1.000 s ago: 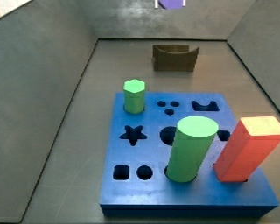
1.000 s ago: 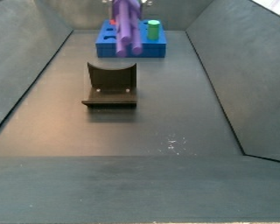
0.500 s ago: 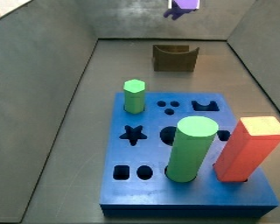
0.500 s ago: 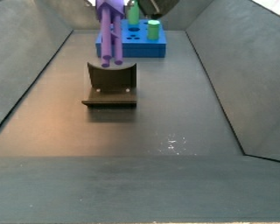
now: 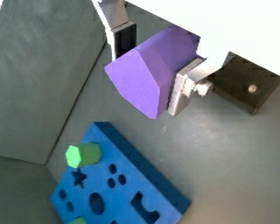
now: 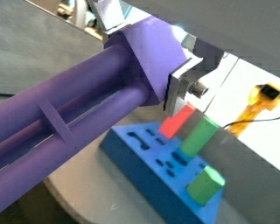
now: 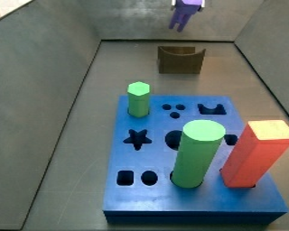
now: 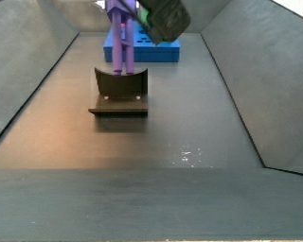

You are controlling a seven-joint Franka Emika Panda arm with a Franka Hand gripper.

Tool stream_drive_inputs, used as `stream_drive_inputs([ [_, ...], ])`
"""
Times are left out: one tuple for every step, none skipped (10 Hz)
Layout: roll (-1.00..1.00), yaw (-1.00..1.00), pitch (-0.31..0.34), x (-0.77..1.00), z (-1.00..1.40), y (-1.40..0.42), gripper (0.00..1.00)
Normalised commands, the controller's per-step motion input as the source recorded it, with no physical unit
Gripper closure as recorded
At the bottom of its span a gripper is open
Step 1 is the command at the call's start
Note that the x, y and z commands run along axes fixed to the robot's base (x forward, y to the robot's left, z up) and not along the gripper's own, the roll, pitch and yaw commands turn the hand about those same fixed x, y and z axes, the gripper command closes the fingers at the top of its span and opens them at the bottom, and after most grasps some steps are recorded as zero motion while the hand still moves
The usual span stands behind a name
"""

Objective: Pick up the 3 prong object. Move up. Rotate the 3 prong object. Place the 3 prong object on the fixture. Regrasp the 3 prong object. Move to above the board. Insert the 3 prong object.
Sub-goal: Place the 3 prong object on the fixture.

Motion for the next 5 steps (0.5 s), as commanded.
stream_drive_inputs([
  [-0.23,-0.16,-0.076,0.05,0.01,0.02,1.0],
  [-0.13,-0.02,-0.165,0.08,-1.0,0.12,1.0],
  [-0.11,0.01,-0.179,0.07,-1.0,0.12,1.0],
  [-0.09,0.05,-0.167,0.08,-1.0,0.1,1.0],
  [-0.08,0.07,-0.144,0.08,-1.0,0.09,1.0],
])
